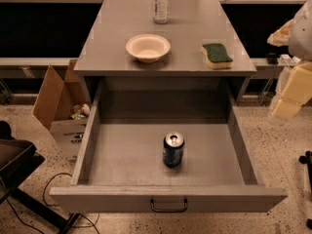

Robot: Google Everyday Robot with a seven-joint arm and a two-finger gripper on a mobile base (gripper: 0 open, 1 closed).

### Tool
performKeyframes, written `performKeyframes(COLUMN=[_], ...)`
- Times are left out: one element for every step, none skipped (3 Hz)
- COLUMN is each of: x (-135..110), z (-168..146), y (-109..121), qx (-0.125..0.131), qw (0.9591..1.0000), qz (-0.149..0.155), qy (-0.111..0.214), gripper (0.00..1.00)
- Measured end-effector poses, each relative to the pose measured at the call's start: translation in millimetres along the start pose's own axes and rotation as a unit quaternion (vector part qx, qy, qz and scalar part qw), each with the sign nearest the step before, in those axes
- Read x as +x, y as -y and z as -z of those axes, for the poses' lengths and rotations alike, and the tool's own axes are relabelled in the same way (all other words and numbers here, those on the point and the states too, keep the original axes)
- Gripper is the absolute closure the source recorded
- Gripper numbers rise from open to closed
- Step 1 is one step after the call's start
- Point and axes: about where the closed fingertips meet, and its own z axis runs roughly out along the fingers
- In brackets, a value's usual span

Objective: Pick pepsi can from top drawer and place on counter

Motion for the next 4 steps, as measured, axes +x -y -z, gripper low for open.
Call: performKeyframes(x=[0,6,13,19], z=[0,-6,-51,-146], y=[0,6,3,-24], qx=[0.0,-0.001,-0.025,-0.069], qw=[1.0,0.999,0.9925,0.97], qz=[0.0,-0.02,-0.032,-0.046], qy=[0.0,0.041,0.116,0.228], gripper=[0.0,0.0,0.0,0.0])
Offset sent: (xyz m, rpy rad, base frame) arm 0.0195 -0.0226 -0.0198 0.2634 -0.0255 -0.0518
